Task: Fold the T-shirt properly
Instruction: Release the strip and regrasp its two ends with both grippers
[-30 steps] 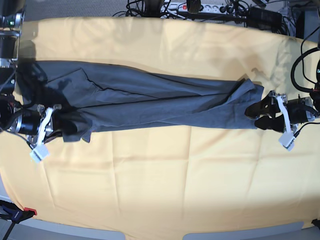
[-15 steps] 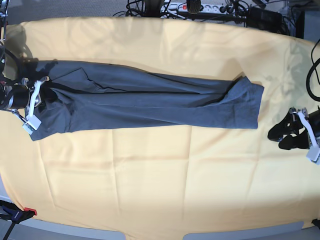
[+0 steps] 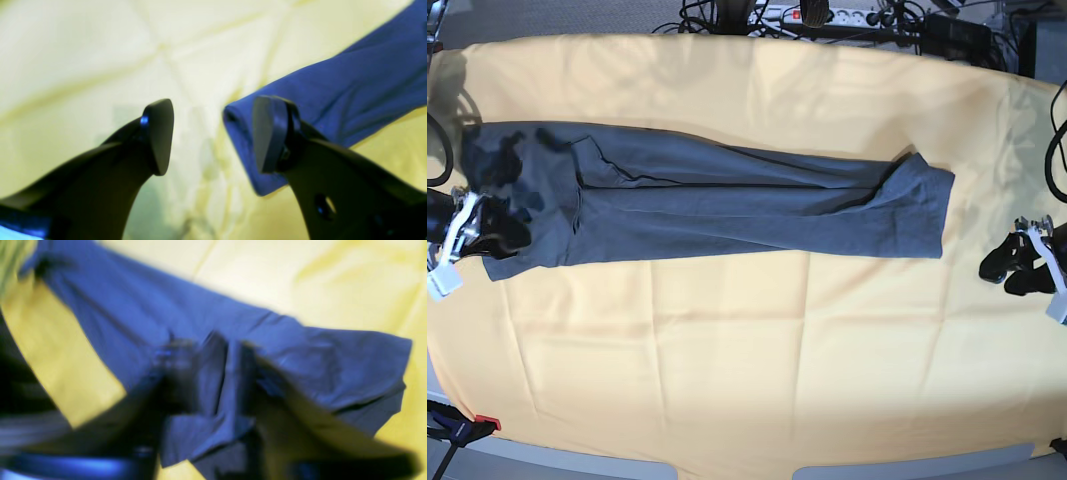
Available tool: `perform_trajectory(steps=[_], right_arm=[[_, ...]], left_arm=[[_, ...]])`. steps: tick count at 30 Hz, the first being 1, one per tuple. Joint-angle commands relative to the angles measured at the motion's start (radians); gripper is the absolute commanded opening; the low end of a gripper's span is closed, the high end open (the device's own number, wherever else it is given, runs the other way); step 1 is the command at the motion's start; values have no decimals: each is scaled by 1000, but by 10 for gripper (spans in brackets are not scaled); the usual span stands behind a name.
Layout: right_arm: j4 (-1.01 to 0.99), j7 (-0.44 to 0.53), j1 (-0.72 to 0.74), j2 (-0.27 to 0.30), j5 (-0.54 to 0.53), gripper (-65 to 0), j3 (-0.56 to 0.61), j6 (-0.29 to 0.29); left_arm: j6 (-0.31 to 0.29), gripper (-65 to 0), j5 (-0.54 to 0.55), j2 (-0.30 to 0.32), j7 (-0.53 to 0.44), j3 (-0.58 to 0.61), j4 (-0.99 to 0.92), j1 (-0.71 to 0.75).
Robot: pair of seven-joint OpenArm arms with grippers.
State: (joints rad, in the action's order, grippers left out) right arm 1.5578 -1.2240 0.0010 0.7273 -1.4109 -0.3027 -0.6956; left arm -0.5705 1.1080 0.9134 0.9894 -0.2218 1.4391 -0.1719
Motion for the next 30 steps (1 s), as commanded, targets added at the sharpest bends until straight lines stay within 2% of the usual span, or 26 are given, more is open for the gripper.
perform_trajectory(steps=[1,4,7,10,12,16,19,27,30], right_arm=[[13,10,-6,-2,-20,-637,-21,-3],[12,51,-66,-79,84,-650,-31,-3],[12,184,-121,-164,320,-650,-31,-3],[12,332,-157,-228,554,-650,-31,-3],[12,380,-174,-254,638,-650,-31,-3],[12,378,-192,-273,657,-650,-31,-3],[12,376,-188,-273,656,-650,-31,-3],[12,368,-189,-273,649,-650,-31,-3],[12,368,-189,-273,649,-650,-31,-3]], left_arm=[[14,-266,-7,18,-23,-29,10,-6],[61,-266,-44,-20,-23,-84,10,29],[101,-266,-61,-72,-9,-156,10,59],[100,-266,-64,-110,11,-198,10,97],[101,-266,-60,-120,14,-201,10,146],[103,-266,-69,-156,13,-201,10,225],[132,-266,-111,-206,6,-201,10,237],[128,-266,-110,-338,-15,-201,10,249],[106,-266,-109,-383,-12,-197,10,249]])
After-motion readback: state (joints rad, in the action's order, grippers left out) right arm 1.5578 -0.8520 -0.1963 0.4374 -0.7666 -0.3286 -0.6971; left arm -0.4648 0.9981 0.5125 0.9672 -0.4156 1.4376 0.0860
